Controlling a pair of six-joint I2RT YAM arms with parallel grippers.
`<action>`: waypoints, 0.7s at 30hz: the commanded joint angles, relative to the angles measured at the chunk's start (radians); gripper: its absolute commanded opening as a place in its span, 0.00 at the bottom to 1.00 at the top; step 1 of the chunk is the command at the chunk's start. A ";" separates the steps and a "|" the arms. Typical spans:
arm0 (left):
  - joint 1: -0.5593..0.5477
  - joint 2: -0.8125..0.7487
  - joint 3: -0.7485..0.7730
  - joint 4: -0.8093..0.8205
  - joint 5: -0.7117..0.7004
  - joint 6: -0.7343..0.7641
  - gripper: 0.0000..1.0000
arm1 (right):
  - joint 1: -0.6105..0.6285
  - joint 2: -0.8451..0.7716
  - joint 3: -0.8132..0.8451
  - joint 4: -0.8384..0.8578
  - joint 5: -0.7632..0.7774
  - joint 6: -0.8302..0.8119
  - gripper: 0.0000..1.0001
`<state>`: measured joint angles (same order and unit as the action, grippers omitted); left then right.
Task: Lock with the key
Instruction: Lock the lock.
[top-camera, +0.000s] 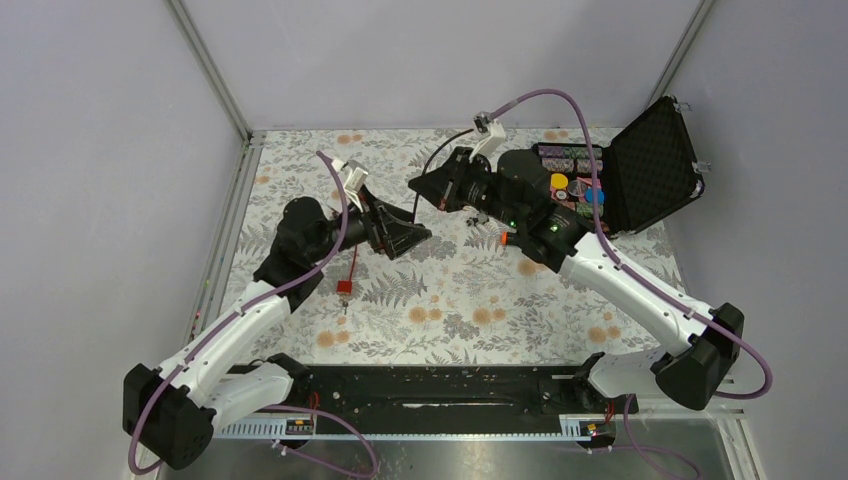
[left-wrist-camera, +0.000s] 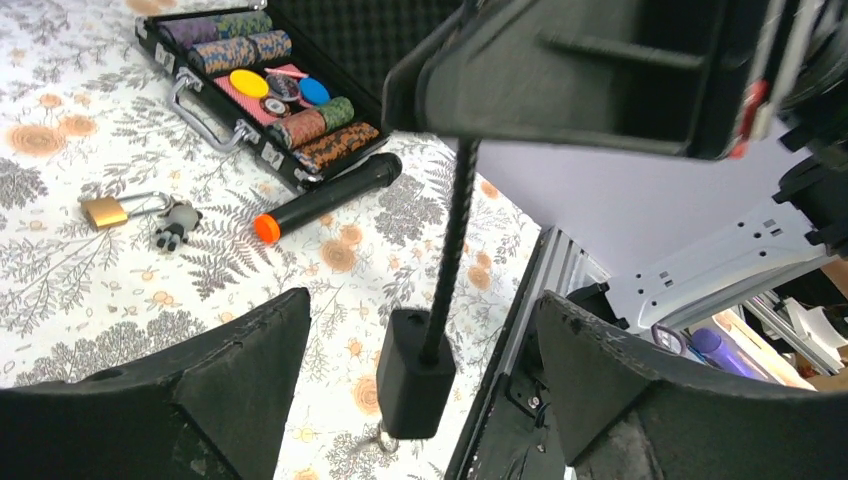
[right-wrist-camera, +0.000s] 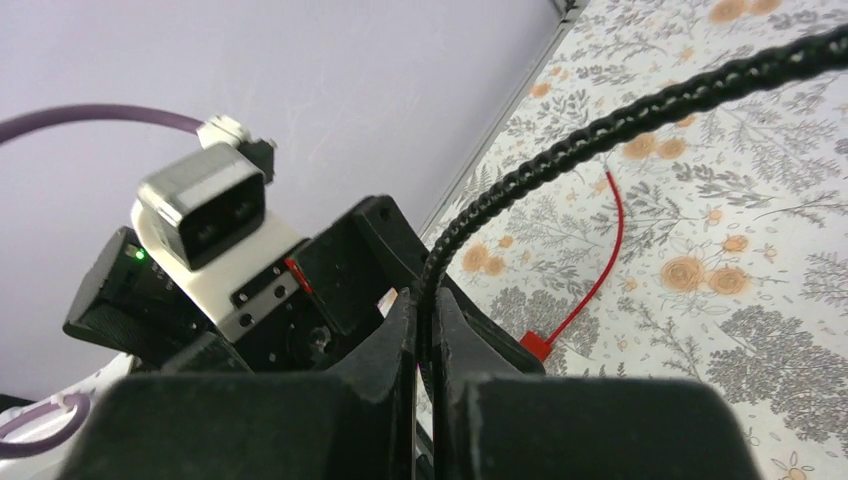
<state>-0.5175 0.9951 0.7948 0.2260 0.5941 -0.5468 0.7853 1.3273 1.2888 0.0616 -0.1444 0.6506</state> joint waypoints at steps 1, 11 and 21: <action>-0.008 -0.002 -0.037 0.044 -0.029 0.042 0.82 | 0.002 0.006 0.064 0.017 0.072 -0.031 0.00; -0.026 -0.025 -0.059 0.031 -0.085 0.136 0.57 | 0.001 0.013 0.115 -0.108 0.167 0.049 0.00; -0.036 0.013 -0.047 0.080 -0.062 0.128 0.60 | -0.002 0.013 0.117 -0.115 0.147 0.098 0.00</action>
<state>-0.5457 0.9985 0.7284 0.2375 0.5373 -0.4404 0.7853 1.3445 1.3582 -0.0853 -0.0116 0.7139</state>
